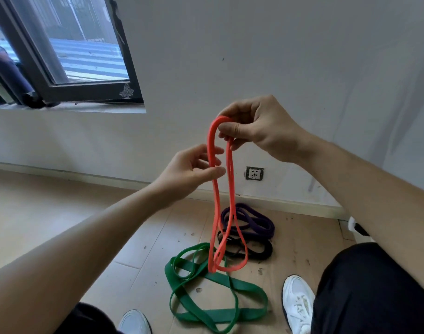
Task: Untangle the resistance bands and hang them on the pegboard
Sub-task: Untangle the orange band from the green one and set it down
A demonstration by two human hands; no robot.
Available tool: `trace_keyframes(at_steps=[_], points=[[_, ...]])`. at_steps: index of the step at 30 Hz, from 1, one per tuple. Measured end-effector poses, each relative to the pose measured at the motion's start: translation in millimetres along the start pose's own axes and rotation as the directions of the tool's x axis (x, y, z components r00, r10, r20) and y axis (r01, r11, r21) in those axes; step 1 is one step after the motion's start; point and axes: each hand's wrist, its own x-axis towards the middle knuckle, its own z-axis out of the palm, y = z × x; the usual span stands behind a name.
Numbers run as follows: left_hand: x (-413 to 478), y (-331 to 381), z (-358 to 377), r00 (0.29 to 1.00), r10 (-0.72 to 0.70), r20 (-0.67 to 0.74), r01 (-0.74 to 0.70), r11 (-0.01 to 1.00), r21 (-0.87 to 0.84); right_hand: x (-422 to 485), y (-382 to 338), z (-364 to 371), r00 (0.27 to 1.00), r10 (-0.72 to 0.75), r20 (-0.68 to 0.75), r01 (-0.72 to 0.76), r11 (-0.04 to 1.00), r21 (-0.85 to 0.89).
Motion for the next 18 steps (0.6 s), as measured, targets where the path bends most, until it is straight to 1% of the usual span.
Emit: trace_keyframes(at_steps=[4, 7, 11, 18], points=[[5.5, -2.9, 16.9, 0.993, -0.062, 0.105, 0.075, 0.99, -0.117, -2.2, 0.8, -6.1, 0.999, -0.006, -0.038, 0.009, 0.997, 0.081], [6.9, -5.9, 31.2, 0.982, -0.097, 0.16, 0.117, 0.986, -0.116, -3.9, 1.9, -10.8, 0.996, -0.022, -0.085, 0.033, 0.992, 0.125], [8.8, -9.0, 39.8, 0.983, -0.105, 0.15, 0.121, 0.987, -0.104, -6.6, 5.8, -20.0, 0.988, 0.005, -0.152, 0.023, 0.982, 0.185], [4.8, -13.5, 36.9, 0.986, -0.095, 0.134, 0.103, 0.994, -0.049, -15.8, 15.6, -44.0, 0.954, 0.141, -0.265, -0.043, 0.937, 0.346]])
